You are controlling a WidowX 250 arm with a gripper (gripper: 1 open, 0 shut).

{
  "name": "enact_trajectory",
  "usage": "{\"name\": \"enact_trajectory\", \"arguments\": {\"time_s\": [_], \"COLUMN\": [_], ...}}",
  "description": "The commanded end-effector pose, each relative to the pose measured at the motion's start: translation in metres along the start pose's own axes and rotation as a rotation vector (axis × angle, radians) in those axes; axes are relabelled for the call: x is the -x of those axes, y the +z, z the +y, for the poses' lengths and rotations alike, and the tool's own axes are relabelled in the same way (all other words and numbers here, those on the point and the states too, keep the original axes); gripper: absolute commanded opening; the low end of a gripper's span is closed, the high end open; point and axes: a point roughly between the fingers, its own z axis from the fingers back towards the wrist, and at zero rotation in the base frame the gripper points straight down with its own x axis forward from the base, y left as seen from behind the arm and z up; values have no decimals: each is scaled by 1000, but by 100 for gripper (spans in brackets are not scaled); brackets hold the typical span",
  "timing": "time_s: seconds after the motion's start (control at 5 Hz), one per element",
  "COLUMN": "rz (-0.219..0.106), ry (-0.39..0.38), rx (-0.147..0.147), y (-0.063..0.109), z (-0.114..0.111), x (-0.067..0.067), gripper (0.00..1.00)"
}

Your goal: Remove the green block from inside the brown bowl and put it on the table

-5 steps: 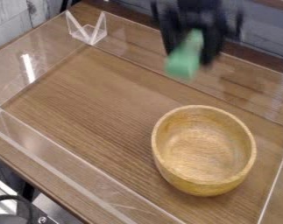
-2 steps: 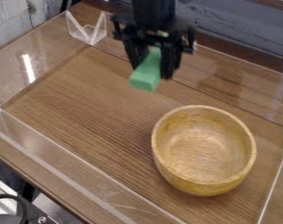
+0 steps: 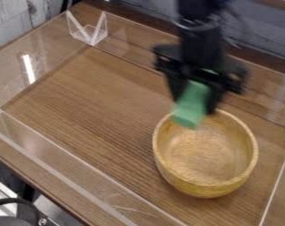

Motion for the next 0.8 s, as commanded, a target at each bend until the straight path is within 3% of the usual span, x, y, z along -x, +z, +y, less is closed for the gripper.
{"name": "enact_trajectory", "arguments": {"time_s": [0.0, 0.4, 0.6], "rz": [-85, -99, -107], "ry": [8, 19, 24], "rx": [6, 3, 2], "y": [22, 25, 34], "z": [12, 25, 44], "x": [-13, -17, -11], "gripper": [0, 0, 0]}}
